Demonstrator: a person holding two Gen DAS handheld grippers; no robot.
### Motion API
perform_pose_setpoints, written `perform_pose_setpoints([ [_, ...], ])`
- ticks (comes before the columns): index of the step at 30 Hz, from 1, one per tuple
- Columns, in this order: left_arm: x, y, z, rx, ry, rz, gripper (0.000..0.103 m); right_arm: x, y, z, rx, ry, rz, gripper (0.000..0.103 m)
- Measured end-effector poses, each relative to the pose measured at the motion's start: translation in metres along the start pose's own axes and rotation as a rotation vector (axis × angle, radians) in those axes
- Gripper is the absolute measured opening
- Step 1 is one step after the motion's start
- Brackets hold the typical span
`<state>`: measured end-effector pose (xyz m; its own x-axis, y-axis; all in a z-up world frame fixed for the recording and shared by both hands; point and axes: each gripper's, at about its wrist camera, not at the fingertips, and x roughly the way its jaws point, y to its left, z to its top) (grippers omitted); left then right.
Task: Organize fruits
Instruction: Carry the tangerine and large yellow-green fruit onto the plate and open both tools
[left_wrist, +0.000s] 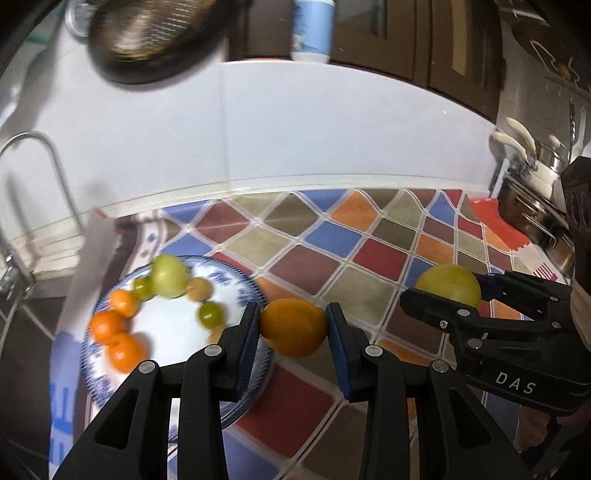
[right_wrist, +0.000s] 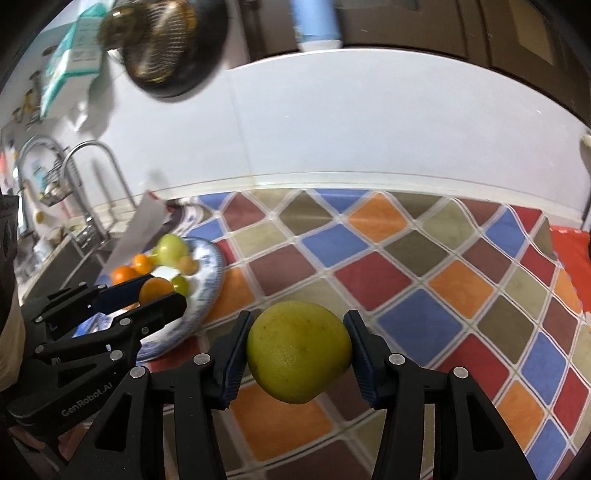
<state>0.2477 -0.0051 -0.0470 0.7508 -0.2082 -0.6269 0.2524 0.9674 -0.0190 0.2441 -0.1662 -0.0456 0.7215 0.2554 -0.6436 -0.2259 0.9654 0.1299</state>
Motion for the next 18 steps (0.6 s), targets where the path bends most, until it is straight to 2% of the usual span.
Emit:
perform_pose_setpoints([
  [10,-0.039,0.046,-0.023,-0.047,-0.008,0.078,0.036,-0.001,0.061,-0.003,-0.078,-0.007,0.092,0.051],
  [18,-0.052,0.080,-0.035,-0.054,-0.002,0.102,0.036,0.007,0.103,-0.006,-0.111,-0.006,0.137,0.051],
])
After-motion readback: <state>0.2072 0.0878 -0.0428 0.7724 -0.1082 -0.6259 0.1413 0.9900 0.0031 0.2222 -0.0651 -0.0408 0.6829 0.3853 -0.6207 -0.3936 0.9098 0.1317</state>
